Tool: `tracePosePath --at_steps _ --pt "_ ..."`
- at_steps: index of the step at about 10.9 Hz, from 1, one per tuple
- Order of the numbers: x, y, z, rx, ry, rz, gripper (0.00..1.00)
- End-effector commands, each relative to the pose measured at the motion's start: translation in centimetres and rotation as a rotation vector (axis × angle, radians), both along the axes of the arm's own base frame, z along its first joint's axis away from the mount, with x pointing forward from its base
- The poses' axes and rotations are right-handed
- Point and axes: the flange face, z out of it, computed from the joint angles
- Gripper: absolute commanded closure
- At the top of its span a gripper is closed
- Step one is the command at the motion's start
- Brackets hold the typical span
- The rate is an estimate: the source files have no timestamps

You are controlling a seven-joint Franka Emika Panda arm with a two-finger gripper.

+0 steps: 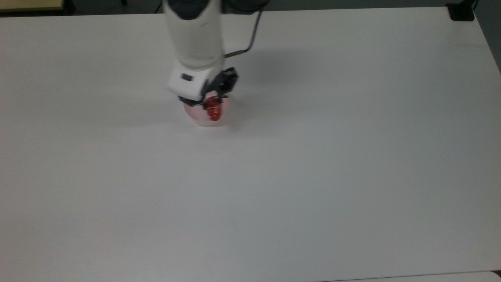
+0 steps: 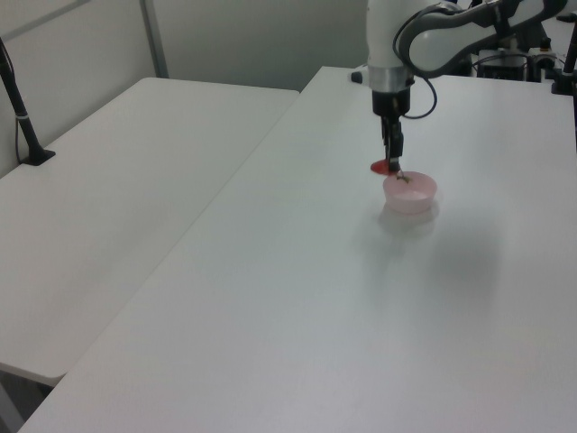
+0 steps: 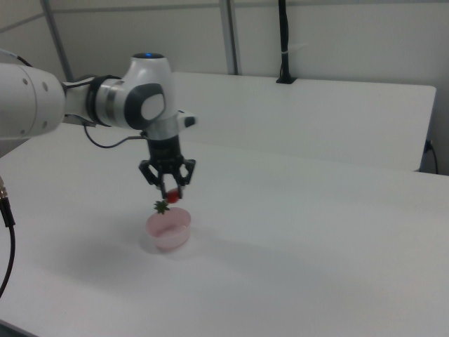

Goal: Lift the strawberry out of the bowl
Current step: 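Lift the strawberry out of the bowl and carry it beside the bowl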

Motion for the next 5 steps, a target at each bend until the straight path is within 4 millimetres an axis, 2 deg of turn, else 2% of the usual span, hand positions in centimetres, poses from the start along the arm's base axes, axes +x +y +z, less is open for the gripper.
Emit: tracePosePath --at_steps 1,2,3,4,5 --pt "-0.3 -7.6 -0.3 -0.034 0.017 0.084 0.74" --pt "0.0 -9.8 -0.5 -0.037 0.017 0.116 0.74" --pt "0.0 -11.6 -2.2 -0.032 0.042 0.131 0.74" --pt "0.6 -13.6 -3.1 -0.032 0.044 0.098 0.74" --pt "1.6 -14.8 -4.1 -0.029 0.039 0.073 0.74"
